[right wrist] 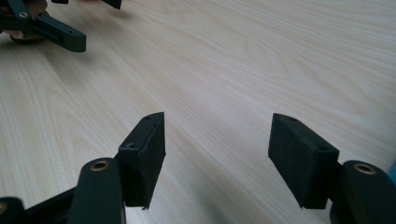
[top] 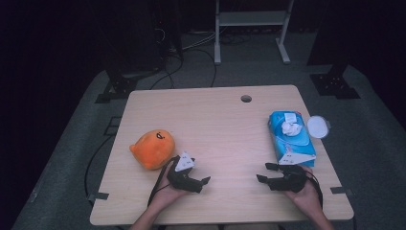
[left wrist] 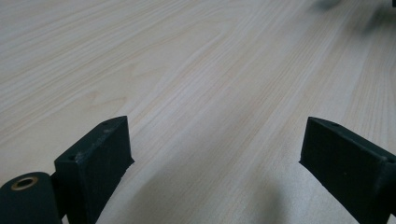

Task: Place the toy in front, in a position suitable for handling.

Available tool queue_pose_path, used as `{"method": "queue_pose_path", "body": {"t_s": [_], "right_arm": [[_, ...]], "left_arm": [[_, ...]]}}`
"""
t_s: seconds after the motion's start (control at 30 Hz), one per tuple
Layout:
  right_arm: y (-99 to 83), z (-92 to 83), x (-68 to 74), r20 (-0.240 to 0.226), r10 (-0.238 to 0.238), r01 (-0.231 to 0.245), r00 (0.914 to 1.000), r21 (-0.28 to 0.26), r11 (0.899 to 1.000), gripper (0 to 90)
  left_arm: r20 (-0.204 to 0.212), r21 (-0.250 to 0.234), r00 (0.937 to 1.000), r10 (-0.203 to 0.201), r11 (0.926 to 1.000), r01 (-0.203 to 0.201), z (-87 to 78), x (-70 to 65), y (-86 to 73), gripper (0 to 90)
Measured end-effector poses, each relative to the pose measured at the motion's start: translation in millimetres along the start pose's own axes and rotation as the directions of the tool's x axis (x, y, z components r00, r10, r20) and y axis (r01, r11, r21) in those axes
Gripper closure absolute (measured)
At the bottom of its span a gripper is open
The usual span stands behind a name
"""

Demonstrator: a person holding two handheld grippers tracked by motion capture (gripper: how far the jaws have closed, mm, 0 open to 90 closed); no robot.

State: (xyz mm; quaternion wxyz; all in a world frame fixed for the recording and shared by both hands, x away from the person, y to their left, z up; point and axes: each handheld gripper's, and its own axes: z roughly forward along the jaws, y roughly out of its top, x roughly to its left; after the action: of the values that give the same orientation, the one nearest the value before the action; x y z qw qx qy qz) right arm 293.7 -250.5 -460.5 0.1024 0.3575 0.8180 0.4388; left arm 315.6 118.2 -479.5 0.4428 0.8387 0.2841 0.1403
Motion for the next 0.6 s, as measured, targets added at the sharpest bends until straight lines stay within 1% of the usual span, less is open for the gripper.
{"method": "queue_pose_path", "body": {"t_s": [0.1,0.23,0.27,0.3,0.33,0.37,0.43,0.47,0.5,0.57,0.6], "right_arm": [[-0.4,0.3,-1.2,-0.002,-0.001,0.001,1.0,0.0,1.0,35.4],[-0.6,0.8,-1.7,-0.004,-0.001,0.001,1.0,0.0,1.0,35.4],[-0.6,1.0,-1.4,-0.003,-0.002,0.002,1.0,0.002,1.0,35.3],[-0.6,1.0,-1.4,-0.003,-0.002,0.002,1.0,0.002,1.0,35.3],[-0.6,1.2,-0.8,-0.004,-0.002,0.002,1.0,0.0,1.0,35.3],[-0.7,1.2,-0.6,-0.003,-0.003,0.003,1.0,-0.001,1.0,35.3],[-0.8,1.2,-0.4,-0.003,-0.003,0.003,1.0,0.0,1.0,35.2],[-0.9,1.0,0.1,-0.003,-0.002,0.002,1.0,0.002,1.0,35.2],[-0.9,1.0,0.1,-0.003,-0.002,0.002,1.0,0.002,1.0,35.2],[-0.6,1.2,0.3,-0.002,-0.002,0.002,1.0,0.002,1.0,35.2],[-0.3,1.5,1.0,-0.001,-0.003,0.003,1.0,0.004,1.0,35.1]], "left_arm": [[0.003,-0.002,1.0,-0.003,1.0,0.003,0.1,0.1,0.8,8.0],[0.002,-0.012,0.9999,0.011,0.9999,-0.011,-2.2,-0.4,3.9,8.0],[-0.006,-0.022,0.9997,0.022,0.9995,-0.022,-5.3,0.1,6.8,8.0],[-0.006,-0.022,0.9997,0.022,0.9995,-0.022,-5.3,0.1,6.8,8.0],[-0.015,-0.032,0.9995,0.029,0.9991,-0.029,-10.9,1.9,11.3,8.0],[-0.015,-0.032,0.9995,0.029,0.9991,-0.029,-10.9,1.9,11.3,8.0],[-0.024,-0.055,0.9993,0.029,0.9981,-0.03,-18.1,4.2,16.4,8.0],[-0.032,-0.072,0.9988,0.036,0.9967,-0.038,-26.1,7.2,21.7,8.0],[-0.032,-0.072,0.9988,0.036,0.9967,-0.038,-26.1,7.2,21.7,8.0],[-0.043,-0.092,0.9984,0.037,0.9949,-0.041,-36.2,11.4,27.0,8.0],[-0.057,-0.105,0.9977,0.036,0.9936,-0.042,-42.7,13.7,29.5,8.0]]}}
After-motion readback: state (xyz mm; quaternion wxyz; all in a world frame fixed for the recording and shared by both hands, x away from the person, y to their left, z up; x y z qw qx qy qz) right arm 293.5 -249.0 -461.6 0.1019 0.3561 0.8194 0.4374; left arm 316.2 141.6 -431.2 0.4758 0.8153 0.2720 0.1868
